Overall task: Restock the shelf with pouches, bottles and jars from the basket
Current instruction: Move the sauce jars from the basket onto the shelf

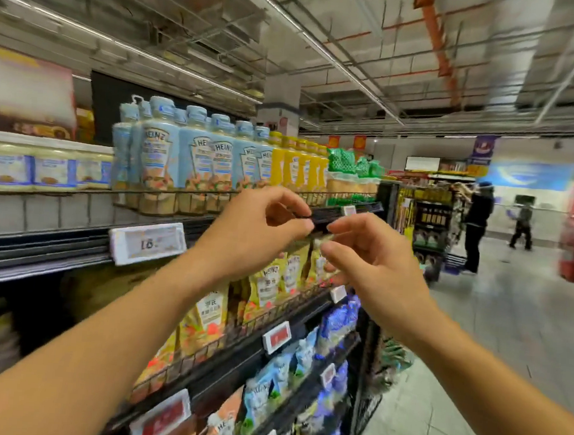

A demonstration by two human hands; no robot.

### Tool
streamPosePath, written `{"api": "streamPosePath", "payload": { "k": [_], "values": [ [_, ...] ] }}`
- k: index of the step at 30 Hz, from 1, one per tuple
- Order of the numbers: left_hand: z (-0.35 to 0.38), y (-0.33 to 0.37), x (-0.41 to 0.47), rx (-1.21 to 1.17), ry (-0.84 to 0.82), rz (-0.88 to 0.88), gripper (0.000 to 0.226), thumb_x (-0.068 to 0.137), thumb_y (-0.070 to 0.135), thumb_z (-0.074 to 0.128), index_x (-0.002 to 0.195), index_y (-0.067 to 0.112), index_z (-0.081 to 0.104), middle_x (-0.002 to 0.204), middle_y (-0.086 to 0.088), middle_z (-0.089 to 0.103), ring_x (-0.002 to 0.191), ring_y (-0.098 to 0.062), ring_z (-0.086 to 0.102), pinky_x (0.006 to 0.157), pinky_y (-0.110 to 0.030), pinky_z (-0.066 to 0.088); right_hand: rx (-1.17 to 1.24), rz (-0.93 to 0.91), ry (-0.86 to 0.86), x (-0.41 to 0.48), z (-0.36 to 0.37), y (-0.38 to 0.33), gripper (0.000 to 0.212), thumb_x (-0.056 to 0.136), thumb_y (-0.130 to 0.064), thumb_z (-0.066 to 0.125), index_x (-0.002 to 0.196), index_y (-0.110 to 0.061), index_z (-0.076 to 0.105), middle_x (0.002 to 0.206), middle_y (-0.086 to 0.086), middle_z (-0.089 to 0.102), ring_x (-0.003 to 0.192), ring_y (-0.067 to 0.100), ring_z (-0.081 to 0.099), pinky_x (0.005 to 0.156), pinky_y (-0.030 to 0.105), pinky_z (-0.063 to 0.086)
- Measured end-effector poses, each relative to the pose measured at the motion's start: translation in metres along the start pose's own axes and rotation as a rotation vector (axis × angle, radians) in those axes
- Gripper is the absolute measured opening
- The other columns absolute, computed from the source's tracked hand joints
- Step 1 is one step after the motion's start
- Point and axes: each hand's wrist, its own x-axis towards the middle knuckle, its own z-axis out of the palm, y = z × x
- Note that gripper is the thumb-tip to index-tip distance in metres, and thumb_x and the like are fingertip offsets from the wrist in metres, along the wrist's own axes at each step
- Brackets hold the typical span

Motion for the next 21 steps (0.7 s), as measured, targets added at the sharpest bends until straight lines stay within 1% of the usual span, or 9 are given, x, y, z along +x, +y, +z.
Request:
{"api": "streamPosePath", "payload": {
  "k": [2, 4, 6, 7, 9, 11, 14, 16, 21],
  "values": [
    [0.032, -0.004, 0.010, -0.066, -0.028, -0.003, 0.004, 0.089, 0.026, 0.071, 0.092, 0.027, 0.069, 0.080, -0.002, 0.072, 0.078, -0.025, 0.070, 0.063, -0.038, 0.062, -0.009, 0.009, 0.041, -0.004, -0.024, 0.019, 0.023, 0.074, -0.052, 0.068, 0.092, -0.040, 0.064, 0.086, -0.002, 0.072, 0.073, 0.018, 0.070, 0.067, 0.047, 0.059],
    [0.063, -0.009, 0.017, -0.139, -0.053, -0.004, 0.005, 0.089, 0.025, 0.072, 0.092, 0.027, 0.070, 0.080, -0.001, 0.073, 0.078, -0.026, 0.070, 0.063, -0.038, 0.061, -0.030, 0.006, 0.074, -0.010, -0.046, 0.035, 0.018, 0.075, -0.049, 0.068, 0.090, -0.041, 0.064, 0.085, -0.003, 0.072, 0.071, 0.017, 0.070, 0.063, 0.039, 0.057],
    [0.094, -0.012, 0.022, -0.193, -0.075, 0.003, 0.006, 0.085, 0.031, 0.072, 0.090, 0.029, 0.070, 0.080, 0.002, 0.073, 0.078, -0.022, 0.071, 0.066, -0.038, 0.061, -0.033, 0.013, 0.091, -0.018, -0.066, 0.050, 0.015, 0.076, -0.047, 0.069, 0.089, -0.042, 0.064, 0.082, -0.005, 0.071, 0.069, 0.014, 0.068, 0.061, 0.029, 0.054],
    [0.109, -0.013, 0.024, -0.223, -0.084, 0.008, 0.011, 0.081, 0.036, 0.072, 0.090, 0.030, 0.070, 0.080, 0.003, 0.073, 0.077, -0.020, 0.070, 0.066, -0.036, 0.060, -0.039, 0.019, 0.098, -0.022, -0.076, 0.056, 0.014, 0.077, -0.046, 0.069, 0.089, -0.042, 0.065, 0.081, -0.007, 0.071, 0.069, 0.013, 0.067, 0.061, 0.026, 0.054],
    [0.139, -0.016, 0.026, -0.298, -0.100, 0.001, 0.014, 0.078, 0.038, 0.070, 0.089, 0.030, 0.070, 0.080, 0.003, 0.073, 0.073, -0.014, 0.069, 0.060, -0.029, 0.057, -0.059, 0.045, 0.115, -0.032, -0.093, 0.071, 0.011, 0.080, -0.041, 0.070, 0.090, -0.041, 0.064, 0.082, -0.009, 0.070, 0.070, 0.011, 0.067, 0.062, 0.026, 0.055],
    [0.167, -0.021, 0.027, -0.345, -0.123, -0.009, 0.012, 0.080, 0.033, 0.070, 0.091, 0.029, 0.070, 0.081, 0.001, 0.073, 0.073, -0.011, 0.068, 0.059, -0.024, 0.055, -0.082, 0.077, 0.139, -0.043, -0.109, 0.086, 0.011, 0.083, -0.032, 0.070, 0.091, -0.038, 0.064, 0.082, -0.008, 0.070, 0.072, 0.011, 0.067, 0.065, 0.030, 0.057],
    [0.204, -0.030, 0.027, -0.393, -0.173, -0.029, 0.010, 0.082, 0.029, 0.069, 0.092, 0.030, 0.070, 0.078, 0.001, 0.072, 0.073, -0.013, 0.069, 0.061, -0.023, 0.055, -0.097, 0.144, 0.189, -0.059, -0.130, 0.110, 0.014, 0.085, -0.024, 0.072, 0.096, -0.027, 0.065, 0.083, -0.001, 0.068, 0.077, 0.022, 0.068, 0.071, 0.047, 0.058],
    [0.226, -0.039, 0.026, -0.435, -0.199, -0.046, 0.009, 0.083, 0.025, 0.070, 0.091, 0.030, 0.070, 0.076, 0.004, 0.071, 0.073, -0.011, 0.068, 0.061, -0.022, 0.055, -0.108, 0.186, 0.211, -0.068, -0.142, 0.125, 0.014, 0.089, -0.016, 0.073, 0.098, -0.023, 0.065, 0.087, 0.006, 0.069, 0.080, 0.027, 0.068, 0.072, 0.055, 0.056],
    [0.271, -0.070, 0.028, -0.479, -0.268, -0.083, 0.014, 0.091, 0.018, 0.070, 0.096, 0.030, 0.069, 0.081, 0.004, 0.071, 0.076, -0.009, 0.068, 0.063, -0.017, 0.053, -0.144, 0.269, 0.254, -0.079, -0.163, 0.166, 0.015, 0.090, -0.011, 0.071, 0.099, -0.021, 0.065, 0.088, 0.009, 0.068, 0.080, 0.030, 0.067, 0.070, 0.056, 0.055]
  ]
}}
